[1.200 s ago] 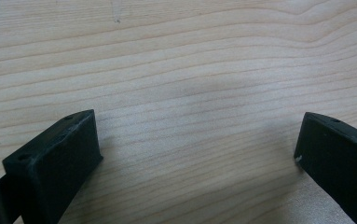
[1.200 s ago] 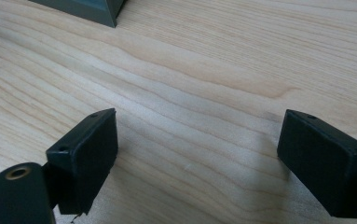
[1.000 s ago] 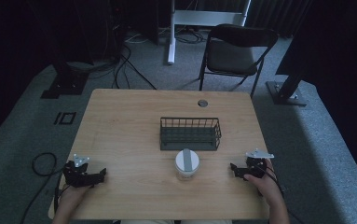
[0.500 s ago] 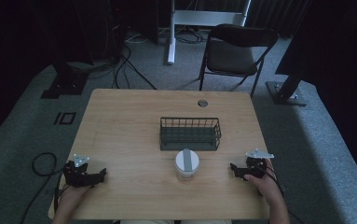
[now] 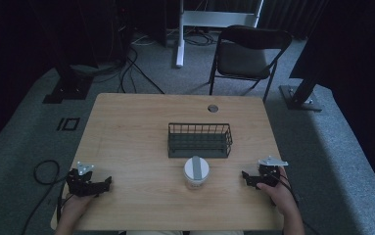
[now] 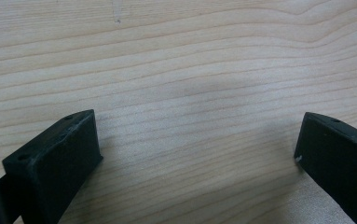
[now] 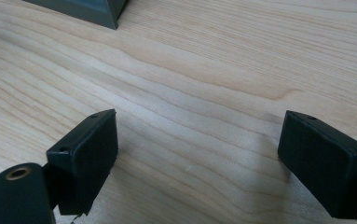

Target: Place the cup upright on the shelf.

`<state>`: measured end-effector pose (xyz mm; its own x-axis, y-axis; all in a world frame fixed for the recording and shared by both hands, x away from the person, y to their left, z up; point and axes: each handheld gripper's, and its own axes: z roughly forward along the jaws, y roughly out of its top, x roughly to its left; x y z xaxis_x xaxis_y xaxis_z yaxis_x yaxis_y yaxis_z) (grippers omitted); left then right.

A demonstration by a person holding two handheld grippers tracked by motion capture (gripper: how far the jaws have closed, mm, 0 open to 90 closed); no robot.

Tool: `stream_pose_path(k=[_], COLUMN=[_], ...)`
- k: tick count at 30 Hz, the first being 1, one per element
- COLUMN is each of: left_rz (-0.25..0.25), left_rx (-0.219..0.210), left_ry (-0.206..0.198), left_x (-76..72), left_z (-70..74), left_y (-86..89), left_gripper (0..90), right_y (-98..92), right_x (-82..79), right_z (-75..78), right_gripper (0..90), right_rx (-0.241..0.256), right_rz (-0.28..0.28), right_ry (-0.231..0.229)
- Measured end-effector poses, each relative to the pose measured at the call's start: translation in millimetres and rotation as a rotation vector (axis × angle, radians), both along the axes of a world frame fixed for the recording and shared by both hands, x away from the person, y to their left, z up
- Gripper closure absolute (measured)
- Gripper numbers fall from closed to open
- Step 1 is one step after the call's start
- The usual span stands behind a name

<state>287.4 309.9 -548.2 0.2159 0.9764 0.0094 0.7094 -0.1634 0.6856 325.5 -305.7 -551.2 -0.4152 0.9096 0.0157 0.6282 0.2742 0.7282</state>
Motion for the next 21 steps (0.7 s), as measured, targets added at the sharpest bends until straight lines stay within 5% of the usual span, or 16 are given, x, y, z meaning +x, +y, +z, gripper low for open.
stream_pose_path(k=[12, 16, 21], left_rz=[0.000, 0.000, 0.000], left_rx=[0.000, 0.000, 0.000], left_ry=[0.000, 0.000, 0.000], left_x=[0.0, 0.0, 0.0], left_z=[0.0, 0.0, 0.0], left_y=[0.0, 0.0, 0.0], left_gripper=[0.1, 0.1, 0.1], right_y=[6.4, 9.5, 12.2], right_x=[-2.0, -2.4, -2.6], right_z=[6.9, 8.4, 7.5], right_gripper=[11.9, 11.9, 11.9], right_rx=[0.039, 0.000, 0.021], right_rz=[0.030, 0.041, 0.064], right_ry=[-0.036, -0.044, -0.039])
